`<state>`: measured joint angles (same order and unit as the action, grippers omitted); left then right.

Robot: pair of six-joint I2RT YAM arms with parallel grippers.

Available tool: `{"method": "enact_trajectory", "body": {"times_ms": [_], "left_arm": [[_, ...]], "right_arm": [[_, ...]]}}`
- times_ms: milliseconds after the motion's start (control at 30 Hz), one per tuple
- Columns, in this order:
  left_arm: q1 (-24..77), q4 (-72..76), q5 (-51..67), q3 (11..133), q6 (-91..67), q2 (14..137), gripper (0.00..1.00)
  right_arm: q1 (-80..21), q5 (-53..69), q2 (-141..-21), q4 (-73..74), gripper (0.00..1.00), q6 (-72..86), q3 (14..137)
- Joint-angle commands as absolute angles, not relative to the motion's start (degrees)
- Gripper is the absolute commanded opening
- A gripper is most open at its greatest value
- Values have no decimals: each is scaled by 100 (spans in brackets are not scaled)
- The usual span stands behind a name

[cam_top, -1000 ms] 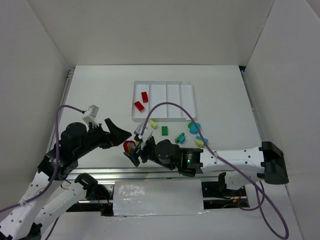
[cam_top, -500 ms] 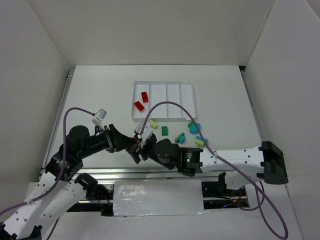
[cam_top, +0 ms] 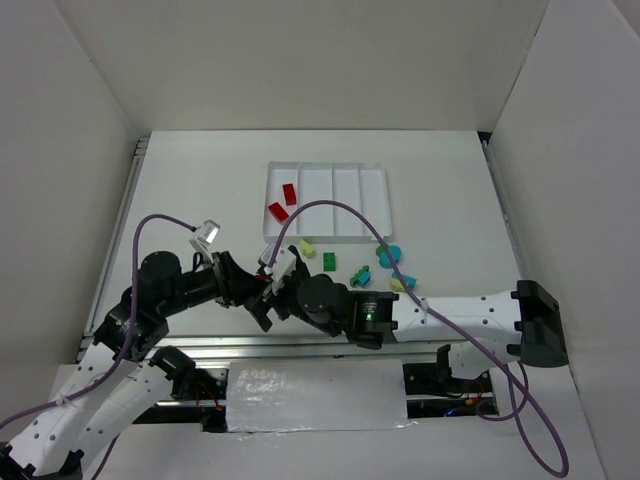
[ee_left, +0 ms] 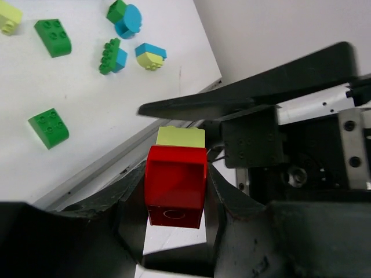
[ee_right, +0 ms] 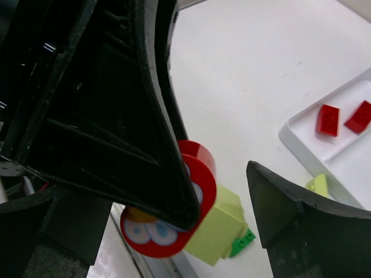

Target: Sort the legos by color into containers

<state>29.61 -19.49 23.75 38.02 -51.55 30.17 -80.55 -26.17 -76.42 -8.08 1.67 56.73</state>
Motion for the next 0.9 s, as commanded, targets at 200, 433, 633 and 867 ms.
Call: {"method": "enact_trajectory", "body": {"times_ms": [200, 433, 633, 867], "left_arm": [[3041, -1793, 2365, 4570, -4395, 2865, 0], [3050, -1662, 2662, 4606, -3807, 3006, 0], [3041, -398, 4206, 4167, -3866, 2971, 0], [3041, 756, 4939, 3858, -4289, 2935, 0]], "right_arm": [[-7761, -1425, -7208, -273, 100, 1177, 5819], [-6928, 525, -5521, -369, 100, 1748, 4845], [-6082, 2100, -4790, -624, 100, 2135, 4368], [-6047, 2636, -5194, -851, 96, 2496, 4570]]}}
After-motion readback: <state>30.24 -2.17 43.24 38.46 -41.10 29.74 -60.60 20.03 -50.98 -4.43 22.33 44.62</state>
